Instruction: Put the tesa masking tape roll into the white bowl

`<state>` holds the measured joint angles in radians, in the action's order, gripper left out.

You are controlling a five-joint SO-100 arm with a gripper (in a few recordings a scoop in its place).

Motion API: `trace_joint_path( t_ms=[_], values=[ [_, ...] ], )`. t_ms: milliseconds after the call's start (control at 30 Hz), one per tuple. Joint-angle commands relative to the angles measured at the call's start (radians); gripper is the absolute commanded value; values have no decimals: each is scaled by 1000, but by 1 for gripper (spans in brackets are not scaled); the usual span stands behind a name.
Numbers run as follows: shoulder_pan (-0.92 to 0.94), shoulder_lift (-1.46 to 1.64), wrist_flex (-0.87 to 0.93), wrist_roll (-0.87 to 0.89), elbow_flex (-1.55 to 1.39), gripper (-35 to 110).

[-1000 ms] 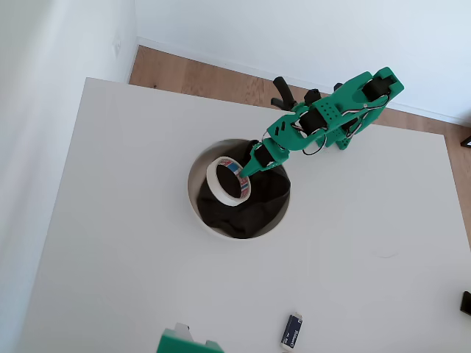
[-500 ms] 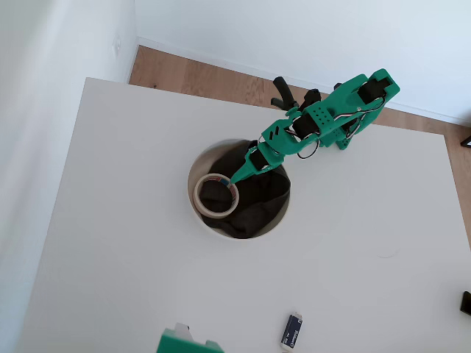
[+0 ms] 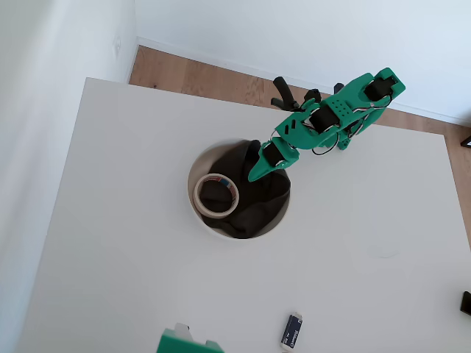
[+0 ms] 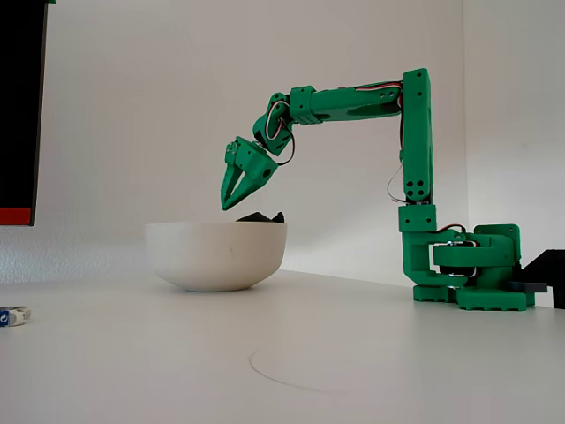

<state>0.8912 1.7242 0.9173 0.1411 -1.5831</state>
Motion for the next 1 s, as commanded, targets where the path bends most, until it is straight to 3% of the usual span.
trace_joint_path(
  t_ms=[0,200,367,767,967],
  values=[
    [-124,253,114,21,91,-8],
    [-515,522,413,44,23,-8],
    [-736,848,408,26,-311,-8],
    [-805,1571,503,-91,-1011,-8],
    [-815,1666,517,-71,-1163,-8]
  ],
)
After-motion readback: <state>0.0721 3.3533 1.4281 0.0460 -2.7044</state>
